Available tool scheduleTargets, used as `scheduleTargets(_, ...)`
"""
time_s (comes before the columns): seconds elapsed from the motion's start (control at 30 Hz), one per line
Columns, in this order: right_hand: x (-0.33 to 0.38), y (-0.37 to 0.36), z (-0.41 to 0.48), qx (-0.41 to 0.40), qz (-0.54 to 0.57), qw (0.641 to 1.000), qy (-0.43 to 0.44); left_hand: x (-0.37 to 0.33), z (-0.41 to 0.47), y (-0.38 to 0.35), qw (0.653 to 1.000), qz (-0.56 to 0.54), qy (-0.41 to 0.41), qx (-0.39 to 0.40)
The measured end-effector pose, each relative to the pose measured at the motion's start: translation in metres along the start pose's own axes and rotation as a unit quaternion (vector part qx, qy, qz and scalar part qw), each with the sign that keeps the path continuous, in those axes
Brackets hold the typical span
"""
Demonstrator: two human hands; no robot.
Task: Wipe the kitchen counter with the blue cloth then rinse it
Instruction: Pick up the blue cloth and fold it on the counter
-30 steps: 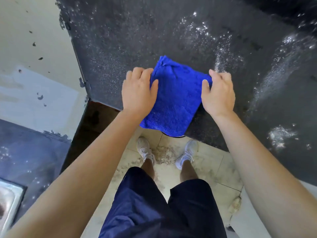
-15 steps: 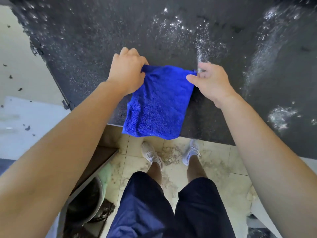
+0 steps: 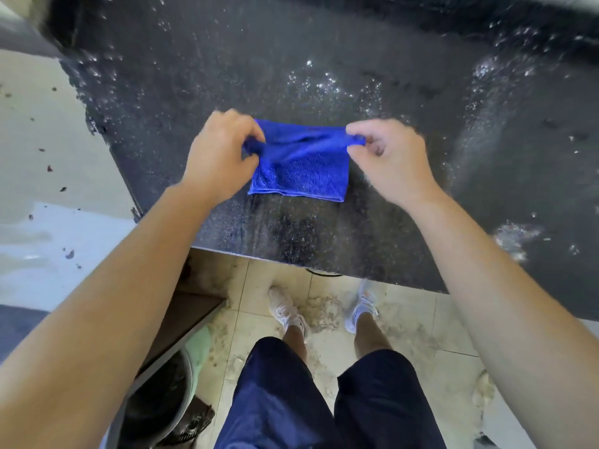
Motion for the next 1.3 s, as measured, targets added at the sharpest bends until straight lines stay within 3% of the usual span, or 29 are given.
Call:
scheduleTargets(0.17,-0.04,-0.041,-0.058,0.177,-0.141,0.974,0.015,0.014,-0.067,-0.046,0.993,0.072,-0.069,0.069)
scheduleTargets(0.3,-0.041,-0.04,-0.054,0.156,-0.111,0.982,0.001,0.012,-0.068,-0.036,0.996,0.053,-0.067,0.011)
scheduleTargets(0.43,-0.025,-0.028,-0.015,0.063,-0.106,0.992,0.016,0.006,-0.027,-0.021,0.995,0.066,-0.056,-0.041)
scheduleTargets(0.53,-0.014,-0.026,0.02,0.041,-0.154,0.987,0.012,-0.003,0.016,-0.023,0.992,0.117,-0.038,0.017)
scheduleTargets(0.67,-0.014,-0.037,0.042,0.09,-0.213,0.973,0.0,-0.005,0.04,-0.039,0.978,0.17,-0.016,0.119)
scheduleTargets(0.8,-0.024,-0.04,0.04,0.111,-0.23,0.966,-0.033,-0.003,0.037,-0.037,0.977,0.184,-0.008,0.111)
scheduleTargets(0.9,-0.03,-0.035,0.033,0.119,-0.191,0.971,-0.076,0.0,0.032,-0.034,0.985,0.129,-0.002,0.115)
scheduleTargets(0.97,-0.031,-0.032,0.029,0.126,-0.153,0.976,-0.088,0.004,0.028,-0.03,0.992,0.082,0.017,0.092)
scheduleTargets(1.17,-0.029,-0.027,0.028,0.105,-0.051,0.986,-0.116,-0.011,0.006,-0.02,0.993,0.073,0.014,-0.09)
scheduleTargets(1.3,-0.033,-0.026,0.027,0.1,0.013,0.982,-0.163,-0.064,-0.026,-0.049,0.993,0.002,-0.065,-0.096)
Point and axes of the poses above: each hand's wrist, its own z-axis towards the middle knuckle, its own y-axis out of the back of the hand, x = y × z, the point moved 4 cm from there along z, towards the middle knuckle, and after that the axes turned 12 degrees about z, right-handed, at the moved point
